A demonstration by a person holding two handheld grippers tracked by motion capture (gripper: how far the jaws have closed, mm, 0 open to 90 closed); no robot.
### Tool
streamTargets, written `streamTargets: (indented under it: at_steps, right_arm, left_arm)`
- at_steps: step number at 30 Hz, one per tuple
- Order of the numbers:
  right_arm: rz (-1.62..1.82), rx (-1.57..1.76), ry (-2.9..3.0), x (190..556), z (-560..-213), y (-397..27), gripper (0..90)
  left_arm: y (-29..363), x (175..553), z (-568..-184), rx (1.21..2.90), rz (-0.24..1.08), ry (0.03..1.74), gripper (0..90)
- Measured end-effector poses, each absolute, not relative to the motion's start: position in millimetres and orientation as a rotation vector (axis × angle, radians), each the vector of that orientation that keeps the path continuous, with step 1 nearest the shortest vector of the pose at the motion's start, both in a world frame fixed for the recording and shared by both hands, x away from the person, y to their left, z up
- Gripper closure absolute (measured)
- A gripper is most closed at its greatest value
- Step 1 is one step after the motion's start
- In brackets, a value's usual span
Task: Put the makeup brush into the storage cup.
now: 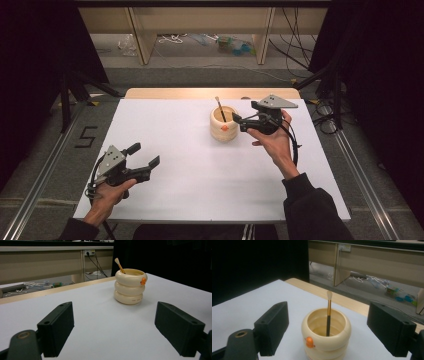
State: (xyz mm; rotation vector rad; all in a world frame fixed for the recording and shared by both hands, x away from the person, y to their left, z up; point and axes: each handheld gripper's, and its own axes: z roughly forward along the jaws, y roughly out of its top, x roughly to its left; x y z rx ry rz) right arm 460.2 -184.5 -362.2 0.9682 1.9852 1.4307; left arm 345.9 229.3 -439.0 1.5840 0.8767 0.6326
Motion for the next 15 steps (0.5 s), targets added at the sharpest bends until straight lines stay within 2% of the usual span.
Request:
streamTargets:
  at_steps: [15]
  right_arm:
    - [1.452, 0.967, 1.97, 439.1, -367.3, -198.2, 16.6]
  left_arm:
    - [229.3, 345.9, -438.8, 1.583, 0.633, 0.876, 15.5]
